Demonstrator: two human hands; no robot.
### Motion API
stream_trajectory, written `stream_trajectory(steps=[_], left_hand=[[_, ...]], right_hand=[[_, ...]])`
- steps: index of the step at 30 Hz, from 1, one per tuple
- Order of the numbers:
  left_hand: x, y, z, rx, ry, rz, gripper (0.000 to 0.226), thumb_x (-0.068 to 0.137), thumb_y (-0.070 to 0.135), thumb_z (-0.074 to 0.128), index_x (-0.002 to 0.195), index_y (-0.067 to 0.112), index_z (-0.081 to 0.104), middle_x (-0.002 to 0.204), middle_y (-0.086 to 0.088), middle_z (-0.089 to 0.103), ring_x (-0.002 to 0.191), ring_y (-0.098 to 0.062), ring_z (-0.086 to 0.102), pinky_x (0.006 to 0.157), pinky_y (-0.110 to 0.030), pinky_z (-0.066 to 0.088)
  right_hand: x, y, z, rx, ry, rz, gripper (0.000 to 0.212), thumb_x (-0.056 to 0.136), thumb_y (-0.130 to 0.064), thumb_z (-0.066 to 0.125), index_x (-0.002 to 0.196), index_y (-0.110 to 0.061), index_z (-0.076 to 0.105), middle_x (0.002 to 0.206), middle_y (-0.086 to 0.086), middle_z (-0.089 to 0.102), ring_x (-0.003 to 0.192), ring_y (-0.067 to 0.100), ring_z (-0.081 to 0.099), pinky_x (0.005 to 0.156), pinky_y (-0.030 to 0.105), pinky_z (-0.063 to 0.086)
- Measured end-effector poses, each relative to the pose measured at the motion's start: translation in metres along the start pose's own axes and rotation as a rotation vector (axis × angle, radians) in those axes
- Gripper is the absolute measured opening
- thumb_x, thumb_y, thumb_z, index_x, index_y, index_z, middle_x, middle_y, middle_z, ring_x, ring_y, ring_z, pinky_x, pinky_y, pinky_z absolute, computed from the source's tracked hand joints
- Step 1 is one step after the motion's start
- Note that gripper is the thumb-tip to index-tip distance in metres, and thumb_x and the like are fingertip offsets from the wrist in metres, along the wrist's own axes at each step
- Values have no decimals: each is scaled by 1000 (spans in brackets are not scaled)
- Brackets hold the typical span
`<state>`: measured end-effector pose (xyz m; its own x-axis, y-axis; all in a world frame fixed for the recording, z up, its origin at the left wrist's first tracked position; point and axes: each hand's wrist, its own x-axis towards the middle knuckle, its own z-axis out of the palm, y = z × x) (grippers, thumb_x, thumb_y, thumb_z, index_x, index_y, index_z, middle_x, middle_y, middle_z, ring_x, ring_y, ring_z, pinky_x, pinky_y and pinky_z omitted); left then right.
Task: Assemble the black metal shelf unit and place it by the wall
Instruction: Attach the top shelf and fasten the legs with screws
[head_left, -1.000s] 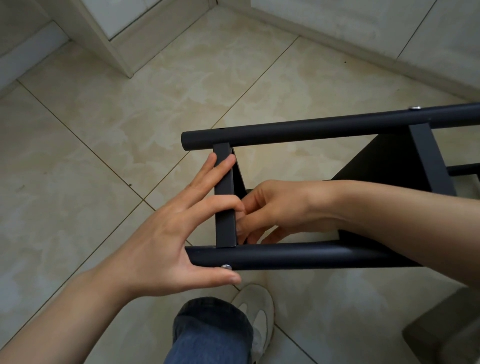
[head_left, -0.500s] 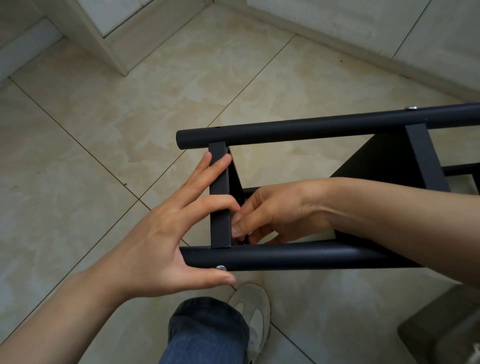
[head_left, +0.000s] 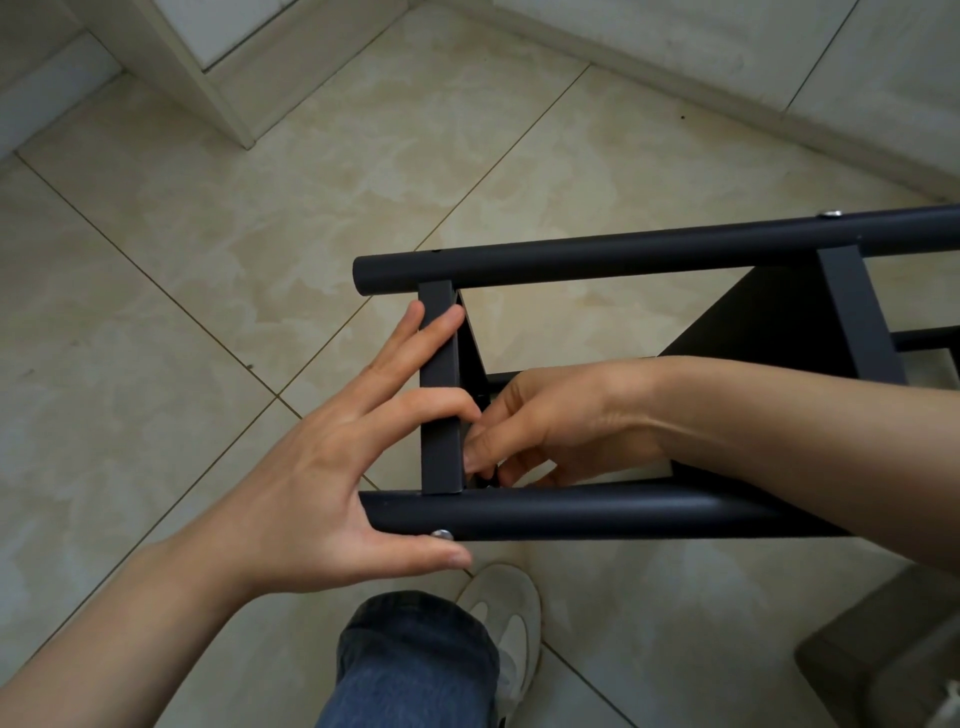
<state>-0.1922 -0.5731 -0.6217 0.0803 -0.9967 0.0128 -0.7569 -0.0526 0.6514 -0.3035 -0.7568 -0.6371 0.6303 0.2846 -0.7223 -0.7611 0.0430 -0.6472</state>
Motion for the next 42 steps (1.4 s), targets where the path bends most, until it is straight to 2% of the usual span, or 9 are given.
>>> stream_trajectory(steps=[3,9,13,18,21,26,32,37,42], left_hand=[[0,-1,0,-8,-2,0,64,71,61,75,125,35,52,169,12,9,157,-16,2,118,-12,18],[0,-1,0,-17,-2,3,63,72,60,75,124,34,52,169,12,9,156,-15,1,120,-17,18],[-1,0,0,-12,1,0,63,72,61,74,125,35,52,169,12,9,156,-15,2,119,-26,21],[-1,2,-1,-9,-5,-8,63,72,60,74,125,35,51,169,12,9,156,-15,1,115,-31,25],[0,2,-1,-19,-6,-11,62,72,59,74,124,35,52,169,13,9,156,-15,1,114,-32,25],[-1,1,-1,-19,-10,-13,62,71,61,74,124,37,51,169,14,8,156,-15,0,118,-17,20],[0,1,-1,-22,-10,-10,63,72,61,74,125,36,51,169,13,8,156,-16,0,114,-31,25],[0,0,0,-26,-14,-10,63,72,61,74,125,36,51,169,12,9,156,-15,0,119,-15,17],[-1,0,0,-31,-8,-9,63,72,61,74,126,36,51,169,12,9,156,-15,0,120,-17,17]], right_hand=[[0,0,1,3,18,-38,24,89,-23,68,66,-25,76,80,-3,65,83,15,54,89,35,46],[-2,-2,2,-20,12,-90,29,92,-18,66,67,-26,76,91,4,66,89,19,54,88,35,46],[0,-1,3,-25,31,-60,26,91,-23,67,66,-24,75,81,1,62,83,17,53,84,34,46],[1,-1,4,-60,53,-33,17,91,-26,66,81,-14,74,87,5,63,85,18,55,84,32,46],[1,-2,4,-53,45,-46,22,91,-25,67,71,-21,74,82,2,63,82,16,55,82,32,46],[2,-1,4,-49,46,-48,19,92,-22,66,73,-17,71,76,0,61,76,14,53,80,32,45],[3,-2,7,-57,20,-49,15,94,-22,63,82,-14,68,78,2,60,73,13,52,81,33,43],[2,-1,5,-10,12,-85,38,93,-16,62,57,-23,71,71,-1,61,69,12,53,77,31,44],[1,-3,2,-50,24,-72,37,91,-17,65,55,-24,72,68,-2,61,71,13,54,77,32,44]])
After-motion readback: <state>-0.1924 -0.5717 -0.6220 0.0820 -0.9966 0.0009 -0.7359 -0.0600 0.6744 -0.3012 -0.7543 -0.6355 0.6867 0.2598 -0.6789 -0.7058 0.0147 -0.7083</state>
